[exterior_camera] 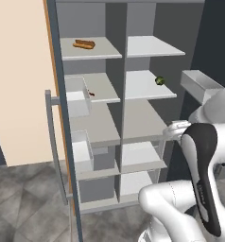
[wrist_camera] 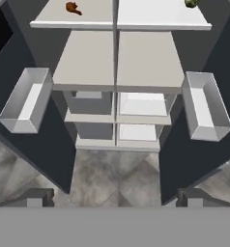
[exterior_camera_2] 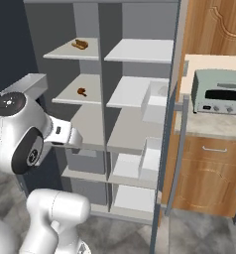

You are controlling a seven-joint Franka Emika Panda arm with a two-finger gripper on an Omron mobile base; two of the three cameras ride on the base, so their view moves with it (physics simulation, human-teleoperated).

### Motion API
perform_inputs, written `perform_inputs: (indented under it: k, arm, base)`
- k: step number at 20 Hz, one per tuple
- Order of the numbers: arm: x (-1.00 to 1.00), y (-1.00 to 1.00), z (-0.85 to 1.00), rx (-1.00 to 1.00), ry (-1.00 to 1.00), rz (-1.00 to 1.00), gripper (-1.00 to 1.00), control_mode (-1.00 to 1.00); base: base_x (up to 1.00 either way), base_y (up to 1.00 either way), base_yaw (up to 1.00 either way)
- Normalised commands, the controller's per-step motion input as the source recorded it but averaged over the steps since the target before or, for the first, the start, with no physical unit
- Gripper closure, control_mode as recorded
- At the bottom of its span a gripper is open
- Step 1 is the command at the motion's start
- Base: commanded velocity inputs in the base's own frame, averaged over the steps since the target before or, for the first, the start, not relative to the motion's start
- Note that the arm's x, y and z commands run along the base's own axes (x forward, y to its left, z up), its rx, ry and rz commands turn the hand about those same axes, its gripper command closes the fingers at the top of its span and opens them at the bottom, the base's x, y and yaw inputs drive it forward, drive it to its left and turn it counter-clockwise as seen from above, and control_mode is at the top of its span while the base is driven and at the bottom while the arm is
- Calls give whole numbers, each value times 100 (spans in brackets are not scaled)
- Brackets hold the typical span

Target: There's a chicken drumstick in the fridge that needs to be moved to the freezer for freezing. Pick up the chicken drumstick from the fridge, place it on any shelf in the freezer, and close the fridge and freezer doors when done.

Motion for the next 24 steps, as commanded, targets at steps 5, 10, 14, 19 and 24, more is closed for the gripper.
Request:
perform_inputs:
  k: [5, 10, 14, 19, 24]
  arm:
    - [-8, -100, -6, 0, -7, 0, -100, -100]
    - [-3, -100, -10, 0, -11, 0, -100, -100]
    - [-4, -99, -16, 0, -17, 0, -100, -100]
    - [-2, -89, -24, 0, -23, 0, -100, -100]
    - [0, -78, -35, 0, -13, 10, -100, -100]
  base:
    - [0, 0, 0]
    - [0, 0, 0]
    - [0, 0, 0]
    - [0, 0, 0]
    - [0, 0, 0]
